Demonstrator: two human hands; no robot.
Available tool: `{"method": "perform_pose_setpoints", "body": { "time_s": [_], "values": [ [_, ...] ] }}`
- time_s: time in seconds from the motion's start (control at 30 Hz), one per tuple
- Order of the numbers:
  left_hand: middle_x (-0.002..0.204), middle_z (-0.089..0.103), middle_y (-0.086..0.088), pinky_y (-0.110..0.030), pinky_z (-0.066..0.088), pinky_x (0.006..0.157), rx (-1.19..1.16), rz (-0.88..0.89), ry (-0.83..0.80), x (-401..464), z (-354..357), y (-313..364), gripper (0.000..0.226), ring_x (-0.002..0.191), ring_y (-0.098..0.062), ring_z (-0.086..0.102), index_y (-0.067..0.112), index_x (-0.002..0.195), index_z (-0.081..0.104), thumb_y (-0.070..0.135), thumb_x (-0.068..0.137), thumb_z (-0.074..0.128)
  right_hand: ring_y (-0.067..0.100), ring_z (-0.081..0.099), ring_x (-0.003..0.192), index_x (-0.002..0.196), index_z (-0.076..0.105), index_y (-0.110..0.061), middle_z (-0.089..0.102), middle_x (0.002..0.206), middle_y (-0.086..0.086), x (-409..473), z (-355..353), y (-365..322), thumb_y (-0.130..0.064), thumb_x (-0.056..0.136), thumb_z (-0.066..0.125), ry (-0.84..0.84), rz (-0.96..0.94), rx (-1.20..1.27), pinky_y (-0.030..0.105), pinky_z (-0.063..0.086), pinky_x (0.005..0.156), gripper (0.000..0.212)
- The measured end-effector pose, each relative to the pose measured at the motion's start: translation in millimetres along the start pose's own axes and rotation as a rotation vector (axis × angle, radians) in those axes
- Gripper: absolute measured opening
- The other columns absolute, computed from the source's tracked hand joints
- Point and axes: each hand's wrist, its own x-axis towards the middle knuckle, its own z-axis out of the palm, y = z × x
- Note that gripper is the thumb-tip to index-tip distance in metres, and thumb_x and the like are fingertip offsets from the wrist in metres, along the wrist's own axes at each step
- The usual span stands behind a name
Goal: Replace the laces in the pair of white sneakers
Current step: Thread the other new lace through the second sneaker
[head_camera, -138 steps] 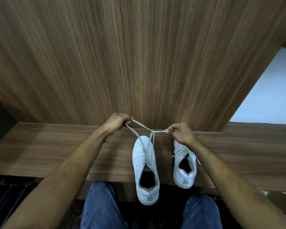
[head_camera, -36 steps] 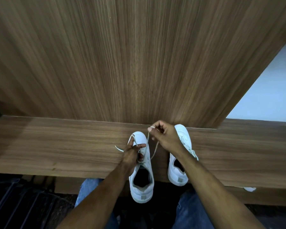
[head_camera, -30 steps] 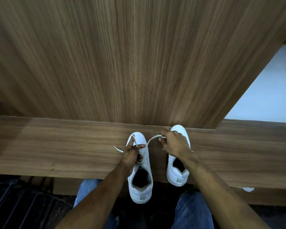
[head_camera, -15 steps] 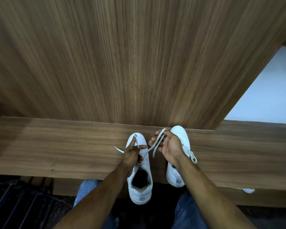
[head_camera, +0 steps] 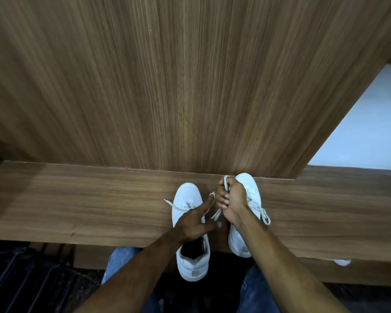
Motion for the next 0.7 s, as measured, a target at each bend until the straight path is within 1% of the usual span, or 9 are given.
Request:
{"method": "perform_pose_setpoints", "body": {
  "time_s": [0.1, 0.17, 0.23, 0.3, 0.33, 0.43, 0.53, 0.63, 0.7],
  "values": [
    [0.122, 0.064, 0.012, -0.030, 0.041, 0.104, -0.017, -0.065, 0.077, -1, 4, 5, 0.046, 0.118, -0.006, 0.056, 0.035, 0.131, 0.053, 0.050, 0.088, 0.057, 0.010, 0.031, 0.036, 0.072, 0.049, -0.011, 0.035, 0.044, -0.001, -3, 11, 3, -0.016, 0.095, 0.034, -0.021, 0.032, 0.099, 0.020, 0.028, 0.038, 0.028],
    [0.104, 0.072, 0.004, -0.036, 0.046, 0.097, -0.051, -0.091, 0.126, 0, 3, 8, 0.036, 0.102, -0.011, 0.063, 0.028, 0.112, 0.064, 0.050, 0.091, 0.044, 0.015, 0.051, 0.054, 0.081, 0.059, -0.011, 0.054, 0.059, 0.004, -2, 14, 5, -0.016, 0.096, 0.036, -0.030, 0.001, 0.029, 0.028, 0.045, 0.056, 0.028],
    [0.081, 0.072, 0.010, -0.033, 0.049, 0.082, -0.184, -0.113, 0.163, 2, 2, 8, 0.025, 0.080, -0.007, 0.064, 0.031, 0.099, 0.066, 0.046, 0.095, 0.046, 0.019, 0.061, 0.078, 0.096, 0.064, -0.012, 0.066, 0.086, 0.009, 4, 8, 9, -0.002, 0.091, 0.039, -0.042, -0.095, -0.186, 0.030, 0.050, 0.071, 0.027],
    [0.052, 0.060, 0.014, -0.025, 0.044, 0.059, -0.358, -0.177, 0.214, 4, 0, 11, 0.020, 0.054, -0.003, 0.053, 0.027, 0.094, 0.066, 0.029, 0.101, 0.047, 0.022, 0.061, 0.094, 0.107, 0.063, -0.009, 0.065, 0.105, 0.011, 7, -4, 16, 0.013, 0.081, 0.039, -0.092, -0.140, -0.385, 0.028, 0.049, 0.075, 0.042],
    [0.045, 0.054, 0.013, -0.022, 0.041, 0.052, -0.414, -0.212, 0.226, 4, -2, 13, 0.023, 0.046, -0.002, 0.049, 0.023, 0.090, 0.065, 0.023, 0.101, 0.046, 0.022, 0.061, 0.099, 0.112, 0.062, -0.007, 0.065, 0.109, 0.011, 7, -12, 23, 0.016, 0.079, 0.038, -0.146, -0.135, -0.471, 0.025, 0.049, 0.077, 0.046],
    [0.044, 0.050, 0.005, -0.024, 0.037, 0.048, -0.468, -0.262, 0.229, 6, -6, 12, 0.031, 0.039, -0.009, 0.046, 0.017, 0.074, 0.062, 0.022, 0.101, 0.046, 0.012, 0.064, 0.093, 0.113, 0.066, -0.006, 0.069, 0.102, 0.005, 4, -28, 37, 0.013, 0.085, 0.048, -0.276, -0.217, -0.783, 0.020, 0.049, 0.080, 0.038],
    [0.053, 0.057, -0.002, -0.026, 0.038, 0.050, -0.461, -0.255, 0.225, 6, -5, 9, 0.030, 0.041, -0.011, 0.051, 0.013, 0.082, 0.067, 0.022, 0.101, 0.046, 0.006, 0.065, 0.078, 0.102, 0.074, -0.009, 0.072, 0.085, -0.006, 10, -39, 43, 0.001, 0.088, 0.059, -0.211, -0.370, -0.972, 0.022, 0.049, 0.075, 0.024],
    [0.070, 0.064, -0.005, -0.020, 0.039, 0.048, -0.542, -0.275, 0.275, 4, -6, 8, 0.031, 0.051, -0.011, 0.052, 0.011, 0.092, 0.069, 0.020, 0.102, 0.042, 0.007, 0.058, 0.048, 0.101, 0.074, -0.009, 0.065, 0.058, -0.007, 6, -41, 39, -0.006, 0.093, 0.058, -0.124, -0.213, -0.907, 0.030, 0.054, 0.056, 0.018],
    [0.081, 0.064, -0.001, -0.016, 0.042, 0.050, -0.605, -0.289, 0.324, 4, -8, 5, 0.029, 0.062, -0.013, 0.051, 0.008, 0.099, 0.069, 0.019, 0.102, 0.042, 0.009, 0.051, 0.039, 0.103, 0.072, -0.009, 0.059, 0.053, 0.001, -5, -41, 31, -0.005, 0.095, 0.053, -0.162, -0.057, -0.854, 0.029, 0.055, 0.049, 0.021]
  ]
}}
